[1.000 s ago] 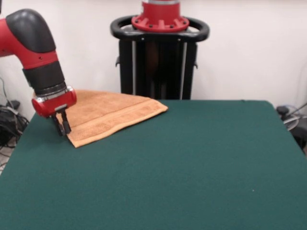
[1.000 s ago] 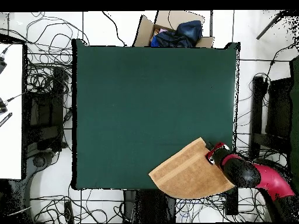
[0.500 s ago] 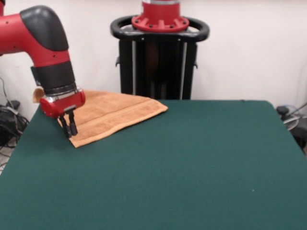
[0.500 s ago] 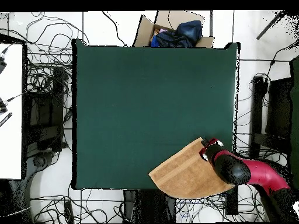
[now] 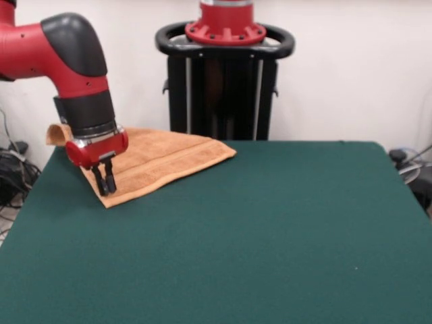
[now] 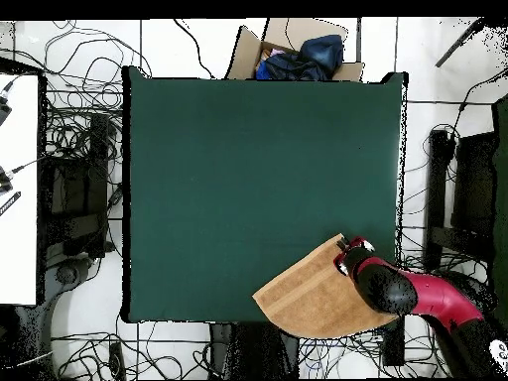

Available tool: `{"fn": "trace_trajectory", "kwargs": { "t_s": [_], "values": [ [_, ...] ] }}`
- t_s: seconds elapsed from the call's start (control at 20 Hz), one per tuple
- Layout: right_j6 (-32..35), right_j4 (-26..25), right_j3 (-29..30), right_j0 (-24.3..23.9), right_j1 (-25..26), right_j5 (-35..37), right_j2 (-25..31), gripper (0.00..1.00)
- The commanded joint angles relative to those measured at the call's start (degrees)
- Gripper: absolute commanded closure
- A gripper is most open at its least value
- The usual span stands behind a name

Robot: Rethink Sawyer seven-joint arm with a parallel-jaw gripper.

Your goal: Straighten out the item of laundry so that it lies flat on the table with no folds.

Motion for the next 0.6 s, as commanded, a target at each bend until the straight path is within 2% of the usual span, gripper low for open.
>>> {"fn": "trace_trajectory", "kwargs": {
  "t_s": [0.05,0.3,0.6],
  "values": [
    [15.72,2.63,-0.56,4.27,1.34,-0.38,-7.41,1.00],
    [16.63,3.27,-1.37,8.03,0.17,0.85,-11.66,1.00],
    [15.85,3.99,-3.22,9.95,2.69,-0.96,-14.12,1.00]
  ]
}}
